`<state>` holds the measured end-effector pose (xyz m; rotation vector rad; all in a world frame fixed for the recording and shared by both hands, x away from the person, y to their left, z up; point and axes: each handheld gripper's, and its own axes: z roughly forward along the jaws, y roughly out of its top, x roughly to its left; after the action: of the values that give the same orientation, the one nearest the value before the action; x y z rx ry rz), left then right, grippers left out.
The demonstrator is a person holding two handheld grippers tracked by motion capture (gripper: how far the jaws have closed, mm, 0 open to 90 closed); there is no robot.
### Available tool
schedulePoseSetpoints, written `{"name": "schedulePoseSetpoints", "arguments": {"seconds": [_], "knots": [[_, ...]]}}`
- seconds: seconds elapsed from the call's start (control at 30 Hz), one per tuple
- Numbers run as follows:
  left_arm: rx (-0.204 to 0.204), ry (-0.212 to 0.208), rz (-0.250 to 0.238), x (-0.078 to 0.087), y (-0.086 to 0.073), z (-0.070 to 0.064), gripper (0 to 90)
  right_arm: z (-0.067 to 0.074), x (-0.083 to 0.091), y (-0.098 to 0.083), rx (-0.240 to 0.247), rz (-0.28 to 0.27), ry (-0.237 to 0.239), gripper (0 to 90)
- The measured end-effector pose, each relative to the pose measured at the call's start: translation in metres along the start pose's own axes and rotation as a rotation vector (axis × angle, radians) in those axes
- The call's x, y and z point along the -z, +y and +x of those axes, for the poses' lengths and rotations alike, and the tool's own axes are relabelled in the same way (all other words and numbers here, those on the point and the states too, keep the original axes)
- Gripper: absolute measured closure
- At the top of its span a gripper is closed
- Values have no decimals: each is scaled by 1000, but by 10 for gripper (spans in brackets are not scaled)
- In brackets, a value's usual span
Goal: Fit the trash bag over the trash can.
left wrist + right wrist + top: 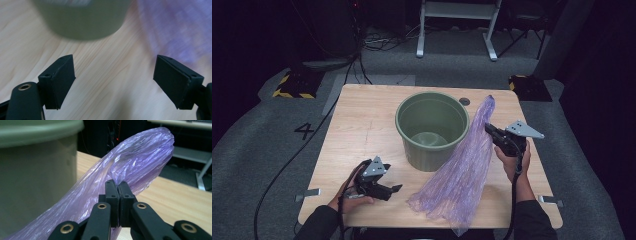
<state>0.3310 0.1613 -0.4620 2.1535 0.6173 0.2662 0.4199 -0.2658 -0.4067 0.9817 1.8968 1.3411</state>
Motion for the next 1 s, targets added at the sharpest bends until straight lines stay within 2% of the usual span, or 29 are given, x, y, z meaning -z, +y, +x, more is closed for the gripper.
{"name": "schedulePoseSetpoints", "arguments": {"seconds": [0.17, 0.27, 0.33, 0.4, 0.57, 0.7, 0.77, 0.87, 1.0], "knots": [[-71, -64, -4, -12, 24, -25, 166, 9, 11, 15, 31, -52, 4, 887], [-127, -63, 17, -18, 37, -36, 174, 15, 13, 26, 46, -81, 12, 887], [-130, -103, -9, -21, 46, -38, 175, 20, 12, 34, 65, -90, 25, 885], [-126, -118, -28, -23, 55, -42, 181, 26, 14, 41, 86, -99, 28, 885], [-158, -95, -38, -27, 70, -53, 190, 38, 25, 53, 115, -150, 66, 886], [-158, -95, -52, -28, 75, -55, 195, 47, 38, 57, 151, -186, 94, 889], [-157, -105, -53, -29, 76, -55, 197, 50, 45, 57, 155, -208, 126, 889], [-179, -76, -48, -29, 80, -56, 198, 55, 52, 60, 178, -243, 172, 889], [-196, -77, -65, -26, 85, -58, 195, 64, 59, 74, 237, -275, 228, 889]]}}
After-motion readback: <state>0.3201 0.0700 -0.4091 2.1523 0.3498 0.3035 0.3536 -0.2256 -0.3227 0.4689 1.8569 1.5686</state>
